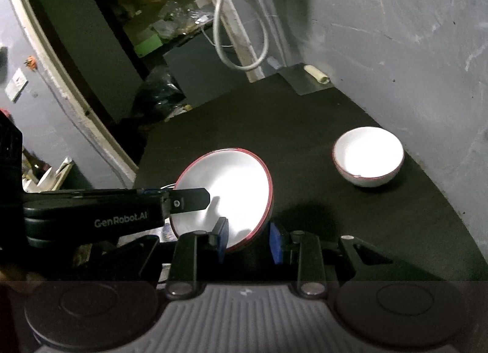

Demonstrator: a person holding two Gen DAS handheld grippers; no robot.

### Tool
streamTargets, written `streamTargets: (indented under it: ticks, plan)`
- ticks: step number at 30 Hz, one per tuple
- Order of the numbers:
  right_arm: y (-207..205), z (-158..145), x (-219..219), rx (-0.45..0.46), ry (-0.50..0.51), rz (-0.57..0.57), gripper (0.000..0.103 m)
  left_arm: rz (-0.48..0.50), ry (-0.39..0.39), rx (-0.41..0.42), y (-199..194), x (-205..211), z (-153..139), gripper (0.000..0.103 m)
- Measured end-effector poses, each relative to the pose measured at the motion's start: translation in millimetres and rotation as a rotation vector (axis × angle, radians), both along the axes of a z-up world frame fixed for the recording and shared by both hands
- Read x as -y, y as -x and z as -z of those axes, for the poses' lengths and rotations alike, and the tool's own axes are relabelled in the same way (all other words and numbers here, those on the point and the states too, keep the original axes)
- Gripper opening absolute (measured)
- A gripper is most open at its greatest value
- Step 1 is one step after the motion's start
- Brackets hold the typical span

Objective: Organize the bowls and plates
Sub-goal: 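Lift the white bowl with the left gripper and carry it toward the steel bowl, then lower the white bowl into the steel bowl and open the left gripper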

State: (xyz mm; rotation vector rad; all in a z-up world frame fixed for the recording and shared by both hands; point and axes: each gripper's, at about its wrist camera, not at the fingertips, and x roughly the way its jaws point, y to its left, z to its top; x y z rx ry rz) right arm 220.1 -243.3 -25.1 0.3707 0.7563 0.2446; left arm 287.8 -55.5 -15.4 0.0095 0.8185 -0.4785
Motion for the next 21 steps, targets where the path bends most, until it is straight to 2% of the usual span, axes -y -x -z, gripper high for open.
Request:
streamTargets:
  ticks: [12, 21]
  plan:
    - [43, -15, -46, 0.029, 0.015, -0.097, 0.033, -0.091, 0.001, 0.028, 62, -47, -14, 0.012]
    - [67, -20, -73, 0.019, 0.016, -0.168, 0.033, -0.167, 0.007, 0.029, 96, -74, -13, 0.012]
